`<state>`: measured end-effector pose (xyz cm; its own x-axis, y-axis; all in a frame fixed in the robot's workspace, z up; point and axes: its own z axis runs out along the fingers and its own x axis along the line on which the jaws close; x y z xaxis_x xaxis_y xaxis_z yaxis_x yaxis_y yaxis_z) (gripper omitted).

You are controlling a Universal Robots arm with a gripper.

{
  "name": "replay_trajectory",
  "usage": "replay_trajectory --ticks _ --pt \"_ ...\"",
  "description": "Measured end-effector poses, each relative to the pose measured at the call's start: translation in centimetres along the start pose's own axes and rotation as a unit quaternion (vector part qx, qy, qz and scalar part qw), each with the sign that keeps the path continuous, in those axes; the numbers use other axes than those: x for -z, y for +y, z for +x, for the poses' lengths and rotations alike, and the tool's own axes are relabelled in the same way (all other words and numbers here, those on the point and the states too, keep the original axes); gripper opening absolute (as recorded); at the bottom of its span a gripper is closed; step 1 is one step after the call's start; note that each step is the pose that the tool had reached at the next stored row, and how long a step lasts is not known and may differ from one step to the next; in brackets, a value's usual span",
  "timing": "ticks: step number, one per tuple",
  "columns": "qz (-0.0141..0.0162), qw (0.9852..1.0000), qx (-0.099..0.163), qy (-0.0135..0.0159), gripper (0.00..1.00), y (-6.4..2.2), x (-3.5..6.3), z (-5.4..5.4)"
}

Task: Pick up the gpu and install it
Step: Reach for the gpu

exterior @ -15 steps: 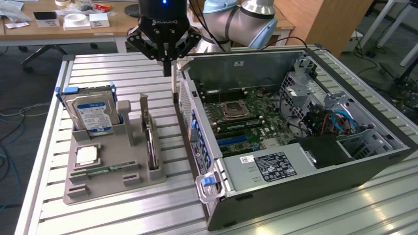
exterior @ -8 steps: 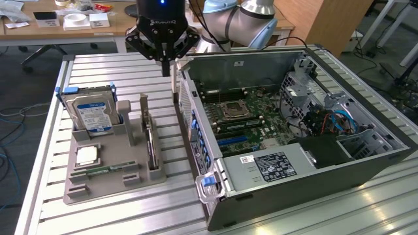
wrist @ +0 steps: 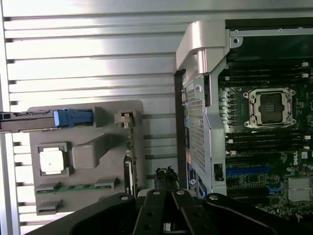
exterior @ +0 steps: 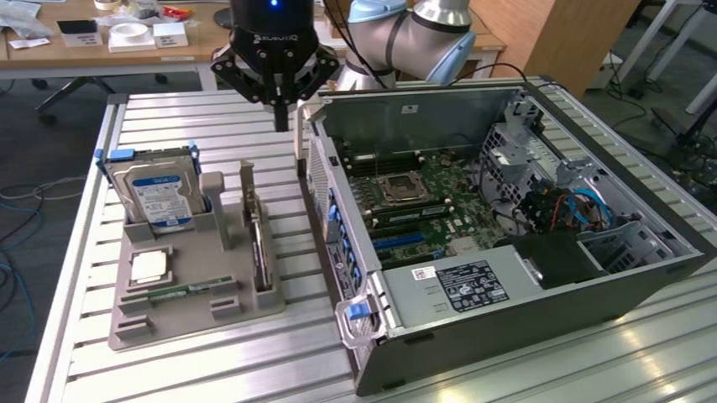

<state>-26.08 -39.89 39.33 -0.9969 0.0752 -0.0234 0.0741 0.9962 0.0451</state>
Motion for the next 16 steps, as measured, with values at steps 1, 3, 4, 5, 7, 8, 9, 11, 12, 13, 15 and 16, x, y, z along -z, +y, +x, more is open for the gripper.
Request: replay_trajectory --ticks 1,3,4,5,7,8,9,11,12,13,15,16 --pt "0.0 1.0 0.0 0.0 0.11 0.0 0.0 0.02" --pt "0.0 1.0 0.0 0.0 0.11 -0.01 0.01 0.13" --pt "0.0 1.0 0.0 0.0 0.11 -0.01 0.0 0.2" --pt "0.0 1.0 0.0 0.0 0.11 -0.02 0.01 0.28" --pt "0.0 1.0 0.0 0.0 0.11 -0.03 0.01 0.46" --pt "0.0 1.0 0.0 -0.0001 0.11 -0.04 0.01 0.53" --pt "0.0 1.0 0.0 0.0 0.11 -0.04 0.02 0.6" --pt "0.0 1.0 0.0 -0.0001 0.11 -0.05 0.02 0.73" --pt "0.0 1.0 0.0 -0.0001 0.11 -0.06 0.02 0.78" --pt "0.0 1.0 0.0 -0.0001 0.11 -0.06 0.02 0.82" --pt "0.0 1.0 0.0 -0.0001 0.11 -0.06 0.02 0.85" --pt "0.0 1.0 0.0 0.0 0.11 -0.06 0.02 0.87"
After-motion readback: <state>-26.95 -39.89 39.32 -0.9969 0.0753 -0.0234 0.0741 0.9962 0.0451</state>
